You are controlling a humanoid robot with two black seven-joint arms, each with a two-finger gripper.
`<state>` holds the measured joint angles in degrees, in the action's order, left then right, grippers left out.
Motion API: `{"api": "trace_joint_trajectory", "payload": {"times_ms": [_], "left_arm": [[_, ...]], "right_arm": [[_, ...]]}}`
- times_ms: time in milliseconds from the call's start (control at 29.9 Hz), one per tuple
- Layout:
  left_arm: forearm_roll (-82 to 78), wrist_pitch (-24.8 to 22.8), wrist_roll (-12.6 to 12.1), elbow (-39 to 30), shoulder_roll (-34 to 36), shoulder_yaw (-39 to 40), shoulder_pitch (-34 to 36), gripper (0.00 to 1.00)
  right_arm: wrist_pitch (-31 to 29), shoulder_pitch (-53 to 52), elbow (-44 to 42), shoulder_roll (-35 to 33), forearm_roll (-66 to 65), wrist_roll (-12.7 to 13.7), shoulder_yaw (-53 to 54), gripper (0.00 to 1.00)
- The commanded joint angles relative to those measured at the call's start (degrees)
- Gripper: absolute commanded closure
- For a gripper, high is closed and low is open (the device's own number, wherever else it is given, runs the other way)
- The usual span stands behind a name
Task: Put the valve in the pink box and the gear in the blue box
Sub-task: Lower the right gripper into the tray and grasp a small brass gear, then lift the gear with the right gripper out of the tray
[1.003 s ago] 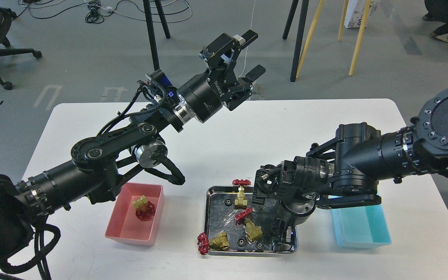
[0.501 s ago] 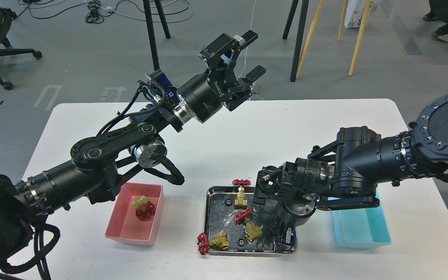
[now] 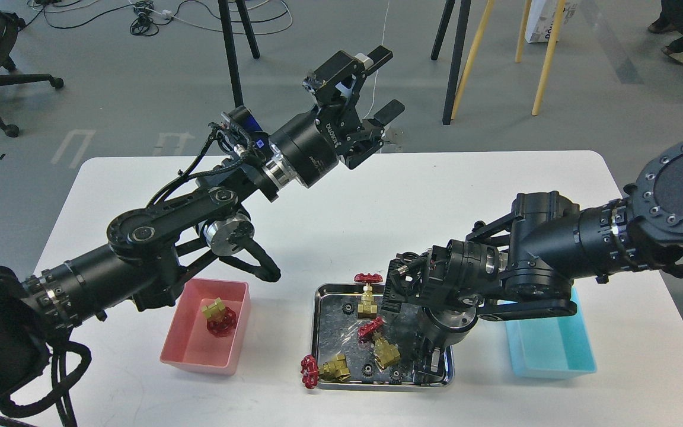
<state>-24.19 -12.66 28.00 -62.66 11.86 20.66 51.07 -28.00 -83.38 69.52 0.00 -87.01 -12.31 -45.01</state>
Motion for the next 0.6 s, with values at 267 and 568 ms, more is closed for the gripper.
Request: {"api": "trace_joint_trajectory", "payload": {"times_ms": [267, 568], "left_arm": [[0.0, 0.0, 0.0, 0.0, -0.1, 0.1, 0.0, 0.10], [0.0, -0.6, 0.0, 0.0, 0.0, 0.1, -0.1, 0.10]], "right_arm": [[0.0, 0.8, -0.3, 0.0, 0.0, -0.1, -0.1, 0.63], [0.0, 0.8, -0.3, 0.0, 0.1, -0.2, -0.1, 0.75]]}}
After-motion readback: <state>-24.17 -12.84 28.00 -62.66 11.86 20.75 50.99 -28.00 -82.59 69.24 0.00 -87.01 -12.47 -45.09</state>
